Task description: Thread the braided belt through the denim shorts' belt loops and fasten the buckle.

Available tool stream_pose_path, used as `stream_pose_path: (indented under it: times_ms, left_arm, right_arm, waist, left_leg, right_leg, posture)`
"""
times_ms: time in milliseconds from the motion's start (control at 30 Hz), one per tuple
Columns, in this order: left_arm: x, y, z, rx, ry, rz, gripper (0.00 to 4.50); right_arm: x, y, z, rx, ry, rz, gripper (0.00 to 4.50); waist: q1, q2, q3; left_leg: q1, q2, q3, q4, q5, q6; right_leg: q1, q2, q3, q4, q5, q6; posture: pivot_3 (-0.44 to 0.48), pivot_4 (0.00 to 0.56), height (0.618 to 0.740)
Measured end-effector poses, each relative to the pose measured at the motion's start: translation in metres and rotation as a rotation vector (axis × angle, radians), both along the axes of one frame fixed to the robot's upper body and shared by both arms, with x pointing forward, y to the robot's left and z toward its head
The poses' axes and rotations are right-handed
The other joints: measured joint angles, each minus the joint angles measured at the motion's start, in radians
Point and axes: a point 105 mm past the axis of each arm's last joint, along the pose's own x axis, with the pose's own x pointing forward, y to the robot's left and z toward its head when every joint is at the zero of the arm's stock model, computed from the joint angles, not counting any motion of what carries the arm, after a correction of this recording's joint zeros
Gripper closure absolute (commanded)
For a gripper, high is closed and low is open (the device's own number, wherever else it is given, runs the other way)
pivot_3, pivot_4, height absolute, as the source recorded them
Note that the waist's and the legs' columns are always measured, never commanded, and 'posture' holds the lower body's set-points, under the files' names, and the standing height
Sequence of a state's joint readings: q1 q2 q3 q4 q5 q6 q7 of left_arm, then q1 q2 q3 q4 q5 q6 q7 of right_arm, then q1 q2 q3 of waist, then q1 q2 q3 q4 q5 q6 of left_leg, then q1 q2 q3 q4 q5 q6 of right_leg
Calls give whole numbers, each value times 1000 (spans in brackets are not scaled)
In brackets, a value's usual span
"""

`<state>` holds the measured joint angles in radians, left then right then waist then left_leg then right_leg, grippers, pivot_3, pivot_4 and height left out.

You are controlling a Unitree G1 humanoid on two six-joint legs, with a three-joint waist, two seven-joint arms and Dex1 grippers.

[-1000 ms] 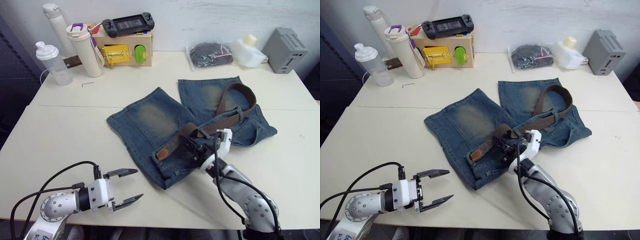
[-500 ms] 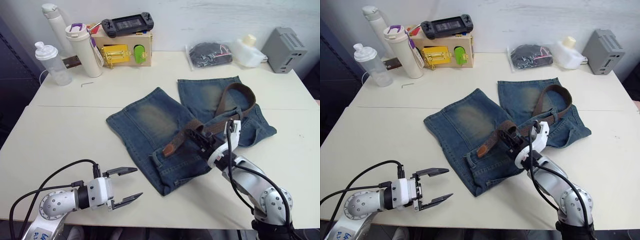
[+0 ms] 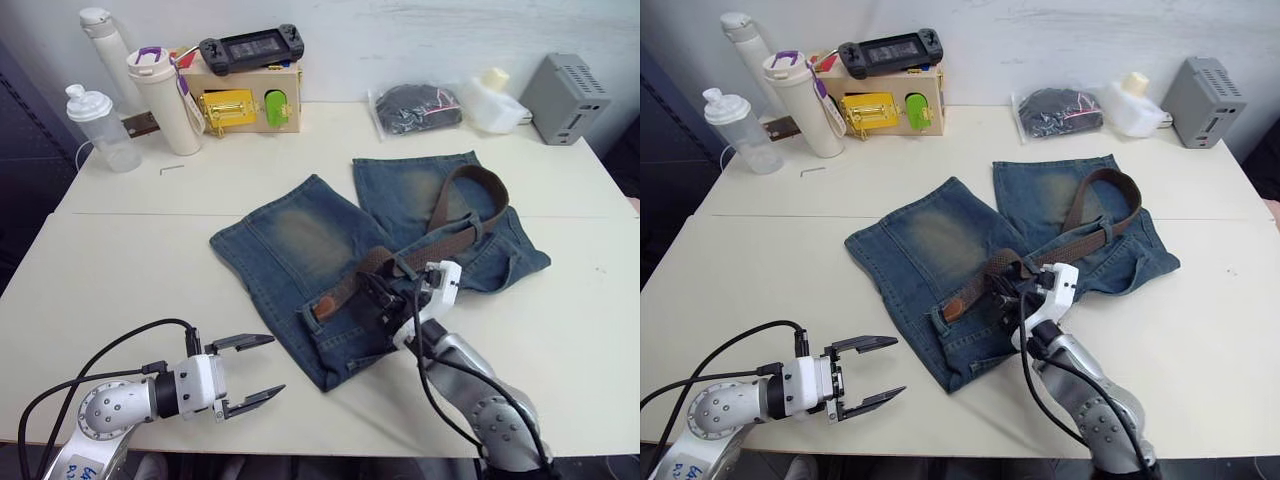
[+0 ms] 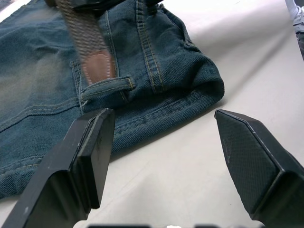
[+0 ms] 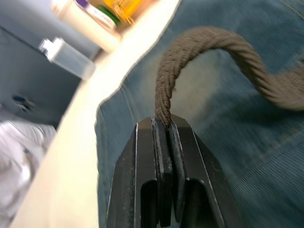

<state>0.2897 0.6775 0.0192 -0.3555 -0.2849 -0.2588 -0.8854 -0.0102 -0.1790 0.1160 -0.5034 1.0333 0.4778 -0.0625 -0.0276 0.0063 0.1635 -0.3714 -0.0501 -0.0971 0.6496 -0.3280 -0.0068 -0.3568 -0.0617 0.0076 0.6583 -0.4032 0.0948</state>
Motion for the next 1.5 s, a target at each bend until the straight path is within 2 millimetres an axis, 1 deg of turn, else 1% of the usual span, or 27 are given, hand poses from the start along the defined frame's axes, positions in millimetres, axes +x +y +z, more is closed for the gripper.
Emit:
stream_pose_path:
  times_ms: [233, 333, 600, 767, 1000, 1233, 1367, 1500]
  left_arm:
    - [-1, 0, -1, 6, 0, 1, 791]
    - [-1, 0, -2, 5, -1, 2, 791]
    - [-2, 0, -3, 5, 0, 1, 791]
    - [-3, 0, -4, 5, 3, 1, 791]
    - [-3, 0, -4, 6, 6, -1, 791]
    - [-4, 0, -4, 8, 9, -5, 791]
    - [-4, 0, -5, 8, 9, -6, 791]
    - [-4, 0, -5, 7, 8, -6, 791]
  right_arm:
    - [0, 3, 1, -52, -61, 4, 4500]
    - [-2, 6, -1, -75, -59, 23, 4500]
    - [-4, 2, -10, -121, -36, 34, 4500]
    - [-7, 3, -11, -127, -33, 48, 4500]
    - [-8, -2, -13, -130, -27, 32, 4500]
    - [-4, -16, -10, -126, -28, -16, 4500]
    - [-6, -12, -12, -135, -23, 10, 4500]
    - [-12, -1, -12, -152, -29, 58, 4500]
  waist:
    - [0, 0, 0]
    - [0, 0, 0]
    - [0, 0, 0]
    - [0, 0, 0]
    - [0, 0, 0]
    - [1, 0, 0]
    - [0, 0, 0]
    - [0, 0, 0]
  left_leg:
    - [0, 0, 0, 0, 0, 0]
    - [0, 0, 0, 0, 0, 0]
    - [0, 0, 0, 0, 0, 0]
    - [0, 0, 0, 0, 0, 0]
    - [0, 0, 0, 0, 0, 0]
    - [0, 0, 0, 0, 0, 0]
    - [0, 0, 0, 0, 0, 0]
    - [0, 0, 0, 0, 0, 0]
  right_leg:
    - [0, 0, 0, 0, 0, 0]
    - [0, 0, 0, 0, 0, 0]
    - [0, 0, 0, 0, 0, 0]
    - [0, 0, 0, 0, 0, 0]
    - [0, 0, 0, 0, 0, 0]
    - [0, 0, 0, 0, 0, 0]
    - [0, 0, 0, 0, 0, 0]
    - [0, 0, 0, 0, 0, 0]
  posture:
    - [0, 150, 740]
    - [0, 150, 740]
    - [0, 150, 740]
    - [0, 150, 740]
    - [0, 150, 740]
    - [0, 150, 740]
    - [0, 150, 740]
    - [0, 150, 740]
